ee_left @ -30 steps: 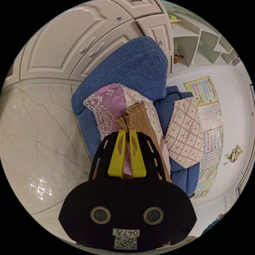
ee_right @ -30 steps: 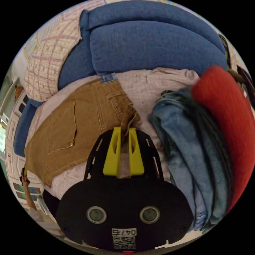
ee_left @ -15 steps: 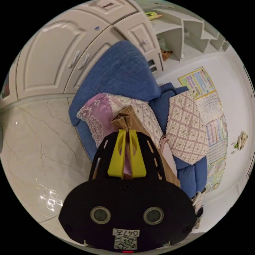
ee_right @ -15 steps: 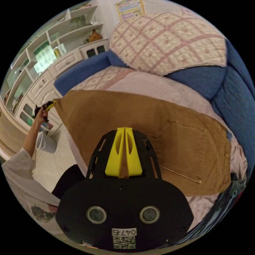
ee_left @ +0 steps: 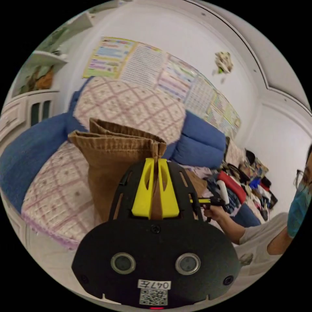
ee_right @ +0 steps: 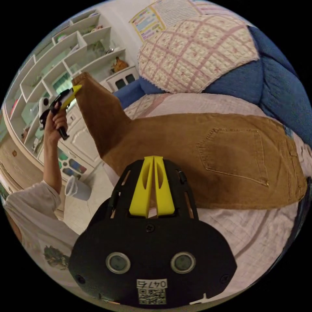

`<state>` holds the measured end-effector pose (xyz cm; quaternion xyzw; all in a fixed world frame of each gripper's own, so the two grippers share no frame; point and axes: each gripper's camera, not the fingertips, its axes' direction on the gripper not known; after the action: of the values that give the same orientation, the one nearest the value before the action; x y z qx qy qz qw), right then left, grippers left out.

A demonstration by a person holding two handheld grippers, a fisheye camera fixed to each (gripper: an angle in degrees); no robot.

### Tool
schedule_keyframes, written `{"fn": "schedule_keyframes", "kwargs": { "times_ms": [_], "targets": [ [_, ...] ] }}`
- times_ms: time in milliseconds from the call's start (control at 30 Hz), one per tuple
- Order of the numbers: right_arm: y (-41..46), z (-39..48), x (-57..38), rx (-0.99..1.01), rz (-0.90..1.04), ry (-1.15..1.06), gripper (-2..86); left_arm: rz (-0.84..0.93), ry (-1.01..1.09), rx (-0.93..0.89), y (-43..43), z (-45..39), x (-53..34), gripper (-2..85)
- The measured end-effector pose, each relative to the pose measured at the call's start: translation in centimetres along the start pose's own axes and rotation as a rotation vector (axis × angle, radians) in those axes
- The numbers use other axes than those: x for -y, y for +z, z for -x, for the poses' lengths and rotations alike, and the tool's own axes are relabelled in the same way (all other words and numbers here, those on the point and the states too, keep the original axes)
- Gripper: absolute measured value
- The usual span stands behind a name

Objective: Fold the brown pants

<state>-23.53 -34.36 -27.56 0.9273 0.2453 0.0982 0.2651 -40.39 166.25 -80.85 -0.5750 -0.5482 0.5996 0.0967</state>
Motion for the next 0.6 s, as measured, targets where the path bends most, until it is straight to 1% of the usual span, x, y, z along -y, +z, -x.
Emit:
{"fn": "schedule_keyframes", "kwargs": {
  "times_ms": [33,67,100,133,167,200,233,300,400,467,533,600],
  "targets": [
    [-0.6,-0.4,-0.5,0.004,-0.024,0.029,-1.2,0.066,0.056,-0.008,4.3,-2.0,-3.0,-0.6],
    [-0.8,-0.5,-0.8,0.003,-0.033,0.043,-1.2,0.109,0.085,-0.003,6.7,-2.9,-4.8,-0.4],
    [-1.1,-0.9,-1.4,-0.002,-0.047,0.071,-1.2,0.203,0.132,0.027,11.5,-4.3,-8.7,-0.2],
    [-1.4,-1.1,-2.1,-0.015,-0.058,0.098,-1.2,0.304,0.158,0.084,16.2,-5.0,-12.9,0.3],
    [-1.5,-1.3,-2.4,-0.022,-0.063,0.11,-1.1,0.355,0.171,0.126,18.4,-5.2,-15.1,0.6],
    [-1.7,-1.4,-3.1,-0.028,-0.066,0.124,-1.0,0.444,0.204,0.2,21.9,-5.4,-19.3,1.4],
    [-1.8,-1.4,-3.7,-0.026,-0.06,0.128,-0.7,0.479,0.228,0.237,23.5,-5.4,-22.9,2.4],
    [-2.0,-1.3,-4.4,-0.023,-0.051,0.127,0.5,0.449,0.258,0.246,23.1,-5.4,-27.2,4.0],
    [-1.7,-0.7,-4.8,0.017,-0.043,0.133,3.4,0.319,0.244,0.283,18.8,-3.6,-33.1,5.0],
    [-1.0,-0.1,-4.7,0.067,-0.037,0.126,4.1,0.254,0.197,0.409,16.0,-0.9,-36.9,5.2],
    [0.2,1.0,-4.6,0.108,-0.025,0.12,4.8,0.212,0.109,0.661,12.9,3.9,-42.4,5.5],
    [1.3,1.7,-4.6,0.116,-0.007,0.119,5.6,0.222,0.071,0.807,11.6,7.6,-46.2,6.5]
  ]
}}
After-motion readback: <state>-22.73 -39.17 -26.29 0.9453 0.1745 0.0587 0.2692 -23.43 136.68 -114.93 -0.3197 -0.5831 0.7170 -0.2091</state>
